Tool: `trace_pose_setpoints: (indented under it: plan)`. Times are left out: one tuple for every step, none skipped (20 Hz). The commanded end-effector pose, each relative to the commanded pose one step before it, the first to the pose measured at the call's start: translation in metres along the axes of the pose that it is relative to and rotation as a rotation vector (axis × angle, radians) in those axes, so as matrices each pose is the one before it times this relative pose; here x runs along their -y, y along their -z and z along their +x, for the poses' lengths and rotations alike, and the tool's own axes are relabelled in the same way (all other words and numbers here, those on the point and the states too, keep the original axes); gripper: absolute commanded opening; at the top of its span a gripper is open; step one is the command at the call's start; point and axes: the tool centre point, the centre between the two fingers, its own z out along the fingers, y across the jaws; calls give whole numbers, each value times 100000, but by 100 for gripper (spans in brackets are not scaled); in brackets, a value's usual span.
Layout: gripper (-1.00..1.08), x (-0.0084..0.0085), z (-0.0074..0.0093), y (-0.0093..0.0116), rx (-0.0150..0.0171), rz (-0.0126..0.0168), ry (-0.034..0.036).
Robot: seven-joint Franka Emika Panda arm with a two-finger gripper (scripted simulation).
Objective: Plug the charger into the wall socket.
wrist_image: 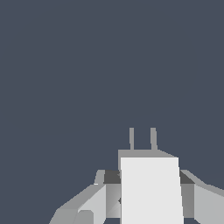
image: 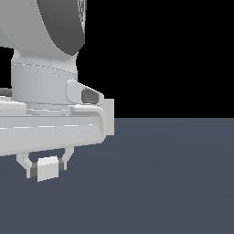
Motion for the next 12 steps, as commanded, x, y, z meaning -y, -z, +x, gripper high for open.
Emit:
trace_pose_setpoints:
  plan:
    - [-100,12,5,-27,4,16,25]
    - [-100,1,-1,14,0,0,0]
    - [-100,-25,7,28,-14,-15,-137]
    - [-100,-61,23,68,-6,-52,-381]
    - [-100,-97,40,113,-9,-85,-623]
    - [-100,-136,56,157,-12,-119,-871]
    - [-100,-173,72,201,-16,-153,-1114]
    - [-100,-211,87,244,-19,-186,-1353]
    - [-100,-248,101,286,-22,-219,-1587]
    - [-100,-284,115,327,-24,-251,-1812]
    - [-100,-318,128,366,-26,-282,-2028]
    - [-100,-352,140,403,-27,-313,-2233]
